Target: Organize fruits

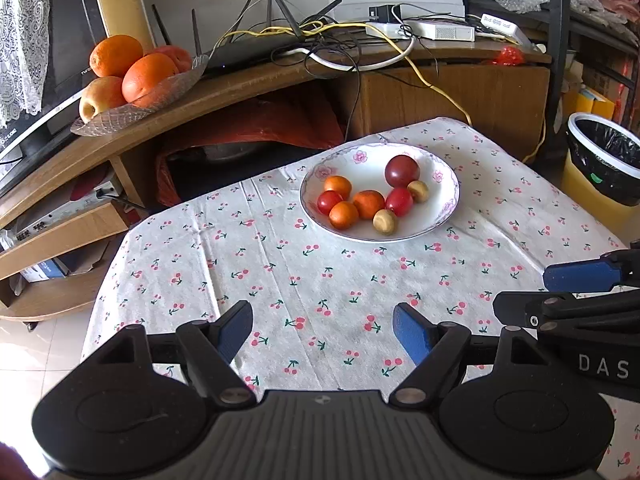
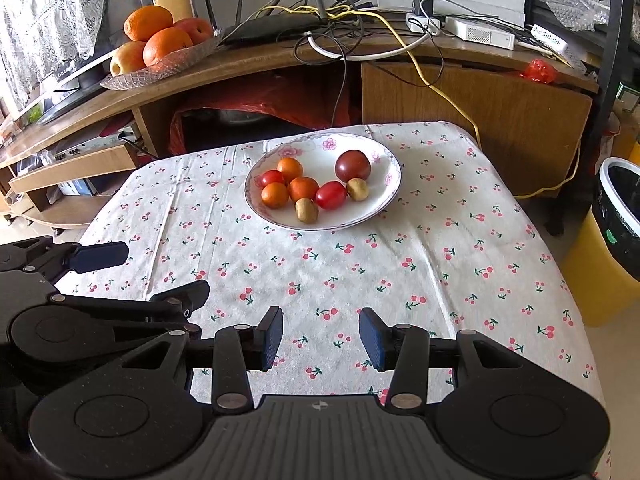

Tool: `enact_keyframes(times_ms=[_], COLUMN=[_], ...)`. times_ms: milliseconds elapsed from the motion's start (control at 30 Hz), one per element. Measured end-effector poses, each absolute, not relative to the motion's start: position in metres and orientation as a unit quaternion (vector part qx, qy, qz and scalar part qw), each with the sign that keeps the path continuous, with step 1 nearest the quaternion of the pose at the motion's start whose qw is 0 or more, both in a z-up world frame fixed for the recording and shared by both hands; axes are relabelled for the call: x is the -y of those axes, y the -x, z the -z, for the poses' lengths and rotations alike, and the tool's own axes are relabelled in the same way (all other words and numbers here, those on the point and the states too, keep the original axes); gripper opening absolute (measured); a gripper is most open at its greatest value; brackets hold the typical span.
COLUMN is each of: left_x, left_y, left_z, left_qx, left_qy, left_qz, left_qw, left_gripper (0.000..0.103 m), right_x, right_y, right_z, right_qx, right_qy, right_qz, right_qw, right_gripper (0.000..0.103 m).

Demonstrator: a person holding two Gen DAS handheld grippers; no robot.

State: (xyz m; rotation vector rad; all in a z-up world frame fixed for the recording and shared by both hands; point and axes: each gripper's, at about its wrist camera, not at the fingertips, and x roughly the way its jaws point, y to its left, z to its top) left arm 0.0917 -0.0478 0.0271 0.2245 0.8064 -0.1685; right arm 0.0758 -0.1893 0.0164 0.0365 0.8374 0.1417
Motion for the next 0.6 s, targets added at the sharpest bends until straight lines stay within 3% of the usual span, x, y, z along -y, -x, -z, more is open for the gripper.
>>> enact_keyframes(times_ms=[333,600], left_x=[0.0409,0.0404], left_y=[-0.0952,-0.0945], left_z=[-0.0240,-0.0253], left_qx=[-0.407,-0.393], left_qy=[-0.065,-0.072], left_qz=[0.101,0.088], left_qw=[0.906,0.913], left_gripper=[0.084,0.090], right_x=[0.1894,0.1886], right_y=[-0.0735,-0.0741], right_z=[-0.0196,-0.0200], right_qx=[-0.401,-0.398], right_qy=[-0.022,-0.024], right_qz=[-0.073,-0.072], right_qw=[0.913,0.914], right_gripper=[0.039,0.041])
